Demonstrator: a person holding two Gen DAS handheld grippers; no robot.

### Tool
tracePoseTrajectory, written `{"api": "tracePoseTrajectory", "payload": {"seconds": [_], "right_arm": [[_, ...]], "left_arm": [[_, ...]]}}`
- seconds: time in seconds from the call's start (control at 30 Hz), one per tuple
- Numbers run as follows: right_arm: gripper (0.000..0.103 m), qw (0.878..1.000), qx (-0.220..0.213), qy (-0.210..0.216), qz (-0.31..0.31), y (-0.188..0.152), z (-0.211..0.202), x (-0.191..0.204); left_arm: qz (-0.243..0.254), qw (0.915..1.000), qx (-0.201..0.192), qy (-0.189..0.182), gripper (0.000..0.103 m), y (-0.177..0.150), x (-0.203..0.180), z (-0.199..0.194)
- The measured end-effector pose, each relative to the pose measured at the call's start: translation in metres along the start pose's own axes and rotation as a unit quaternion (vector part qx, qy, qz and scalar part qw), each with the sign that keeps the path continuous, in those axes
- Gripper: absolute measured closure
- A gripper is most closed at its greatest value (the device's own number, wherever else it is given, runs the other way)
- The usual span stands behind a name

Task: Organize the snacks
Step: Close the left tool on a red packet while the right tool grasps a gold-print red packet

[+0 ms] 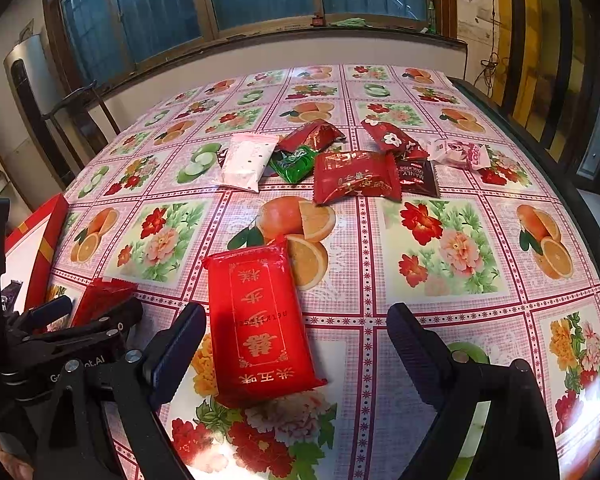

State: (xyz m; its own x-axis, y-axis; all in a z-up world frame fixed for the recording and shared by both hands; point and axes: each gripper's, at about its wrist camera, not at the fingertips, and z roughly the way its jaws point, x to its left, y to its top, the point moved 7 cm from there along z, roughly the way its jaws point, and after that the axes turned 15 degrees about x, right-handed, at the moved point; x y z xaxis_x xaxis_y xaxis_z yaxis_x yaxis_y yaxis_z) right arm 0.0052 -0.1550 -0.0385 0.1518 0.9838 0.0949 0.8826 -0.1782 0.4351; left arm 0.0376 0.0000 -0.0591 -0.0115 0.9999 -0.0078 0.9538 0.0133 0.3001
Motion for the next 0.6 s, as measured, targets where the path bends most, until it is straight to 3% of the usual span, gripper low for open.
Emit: {"api": "tracePoseTrajectory", "payload": {"seconds": [0.4, 0.6], "right_arm": [[0.009, 1.0, 0.003, 0.011, 0.004, -0.001, 0.001, -0.001], [0.009, 1.0, 0.022, 0.019, -0.005, -0.003, 0.009, 0.005]], "left_arm": [[0.013, 0.9999, 0.0, -0.005, 0.0, -0.001, 0.0, 0.0], [0.092, 0.9953, -0.001, -0.033, 0.0, -0.011, 0.001, -0.005]]}}
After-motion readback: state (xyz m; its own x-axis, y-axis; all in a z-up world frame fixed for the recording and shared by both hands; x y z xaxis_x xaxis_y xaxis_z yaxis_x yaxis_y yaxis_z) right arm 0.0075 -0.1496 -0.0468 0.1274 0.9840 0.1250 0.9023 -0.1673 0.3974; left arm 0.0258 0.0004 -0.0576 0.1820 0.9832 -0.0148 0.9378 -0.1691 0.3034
